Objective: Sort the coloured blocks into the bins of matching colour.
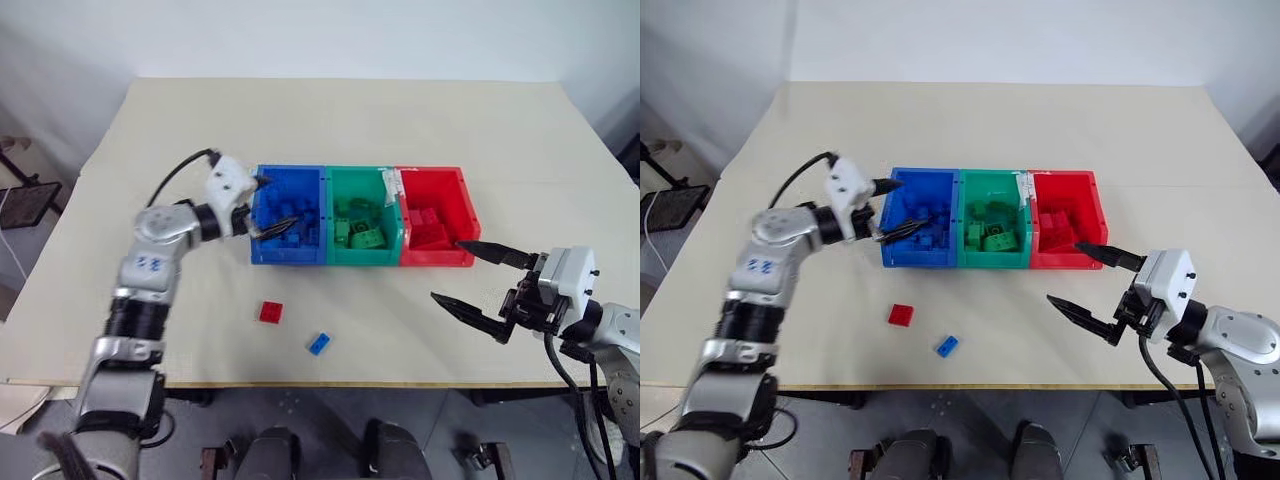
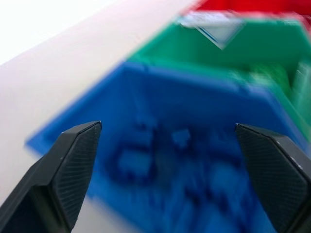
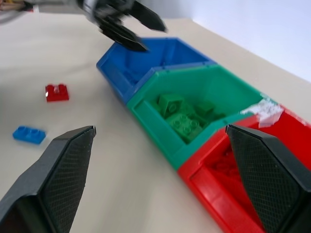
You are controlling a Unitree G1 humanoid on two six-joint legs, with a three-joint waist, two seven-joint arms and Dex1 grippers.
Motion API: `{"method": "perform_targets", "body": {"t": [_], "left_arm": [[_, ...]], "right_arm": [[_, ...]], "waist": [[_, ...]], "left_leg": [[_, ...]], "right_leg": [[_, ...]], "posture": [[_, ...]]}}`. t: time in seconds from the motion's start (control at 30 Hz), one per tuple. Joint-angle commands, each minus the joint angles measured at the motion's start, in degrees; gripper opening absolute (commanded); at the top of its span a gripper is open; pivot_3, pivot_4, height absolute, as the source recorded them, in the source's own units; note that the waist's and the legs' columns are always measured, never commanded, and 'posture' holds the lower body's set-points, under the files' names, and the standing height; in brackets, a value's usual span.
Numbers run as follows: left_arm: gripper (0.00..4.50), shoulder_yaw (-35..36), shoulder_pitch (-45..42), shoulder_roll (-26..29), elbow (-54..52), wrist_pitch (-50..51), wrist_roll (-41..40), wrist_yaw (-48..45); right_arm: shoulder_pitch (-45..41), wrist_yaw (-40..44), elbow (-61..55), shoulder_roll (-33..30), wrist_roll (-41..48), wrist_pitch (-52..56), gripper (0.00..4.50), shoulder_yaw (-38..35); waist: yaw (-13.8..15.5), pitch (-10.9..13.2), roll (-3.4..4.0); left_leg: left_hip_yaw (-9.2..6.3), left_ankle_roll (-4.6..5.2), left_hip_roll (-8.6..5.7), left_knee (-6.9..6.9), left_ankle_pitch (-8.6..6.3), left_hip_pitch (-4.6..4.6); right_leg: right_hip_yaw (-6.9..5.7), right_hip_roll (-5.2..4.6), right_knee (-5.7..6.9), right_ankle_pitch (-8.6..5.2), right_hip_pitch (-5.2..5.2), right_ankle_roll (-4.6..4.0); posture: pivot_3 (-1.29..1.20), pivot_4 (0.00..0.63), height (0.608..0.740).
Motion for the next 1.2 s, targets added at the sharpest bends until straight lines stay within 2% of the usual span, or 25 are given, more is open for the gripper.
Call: {"method": "perform_targets", "body": {"t": [0.03, 0.23, 0.37, 0.47, 0.6, 0.8, 1.03, 1.2], "left_arm": [[4.49, 6.95, 5.1, 5.41, -2.12, -3.92, -7.57, -9.79], [4.49, 11.19, 12.25, 13.31, -1.77, -3.21, -9.75, -15.02], [4.49, 13.16, 18.47, 17.75, -1.64, -5.87, -9.45, -19.0], [4.49, 12.63, 21.47, 18.88, -6.02, -5.99, -10.59, -20.79], [4.49, 7.13, 25.01, 18.86, -18.96, -4.56, -11.65, -23.99], [4.49, -4.3, 21.44, 15.98, -32.4, 0.67, -8.54, -21.27], [4.49, -17.16, 15.75, 10.26, -36.99, 10.34, -0.59, -13.3], [4.49, -24.48, 13.84, 7.28, -32.07, 6.26, 7.73, -11.48]], "right_arm": [[-1.04, 2.87, 0.41, -1.68, 0.22, -1.5, 4.5, 0.1], [-2.36, 6.97, 2.58, -2.32, -0.28, -2.67, 4.5, 2.59], [-4.74, 8.53, 3.56, -1.49, -0.08, -2.59, 4.5, 5.55], [-5.52, 9.29, 4.81, -1.42, -0.79, -3.38, 4.5, 6.54], [-4.44, 10.74, 5.37, -2.43, -1.17, -4.29, 4.5, 6.13], [0.38, 13.4, 4.06, -5.44, -2.87, -6.25, 4.5, 4.43], [8.56, 10.33, -3.12, -6.3, 0.01, -1.41, 4.5, 0.51], [14.43, 9.9, -6.98, -6.77, 1.02, 0.53, 4.5, -2.75]], "waist": [[-0.01, 0.0, 0.0], [0.85, 0.01, -0.02], [0.32, 0.01, -0.01], [0.24, 0.01, -0.01], [0.73, 0.01, -0.02], [0.58, 0.01, -0.01], [0.58, 0.01, 0.0], [0.74, 0.02, -0.01]], "left_leg": [[0.0, 0.0, 0.02, 0.01, 0.0, 0.0], [-0.08, 0.0, -0.05, 0.1, 0.0, -0.01], [-0.05, 0.01, -0.06, 0.06, -0.03, 0.0], [-0.04, -0.03, 0.05, 0.03, -0.05, 0.01], [-0.06, 0.01, -0.02, 0.09, -0.07, -0.01], [-0.05, 0.02, -0.04, 0.09, -0.08, -0.02], [0.04, 0.02, 0.01, 0.06, -0.08, 0.01], [0.06, 0.02, 0.0, 0.1, -0.08, -0.01]], "right_leg": [[0.0, 0.01, -0.01, 0.0, 0.0, 0.0], [0.0, -0.04, 0.0, 0.0, 0.08, 0.0], [0.0, -0.06, 0.01, 0.0, 0.05, 0.0], [-0.02, 0.02, 0.03, 0.0, 0.01, -0.01], [0.01, -0.06, 0.04, 0.0, 0.04, -0.01], [0.02, -0.06, 0.03, 0.0, 0.05, -0.01], [0.08, -0.01, 0.0, 0.0, 0.05, -0.01], [0.08, 0.0, -0.04, 0.0, 0.06, -0.01]], "posture": [[0.0, 0.15, 0.74], [0.0, 0.15, 0.74], [0.0, 0.15, 0.74], [0.0, 0.15, 0.74], [0.0, 0.15, 0.74], [0.0, 0.15, 0.74], [0.0, 0.15, 0.74], [0.0, 0.15, 0.74]]}}
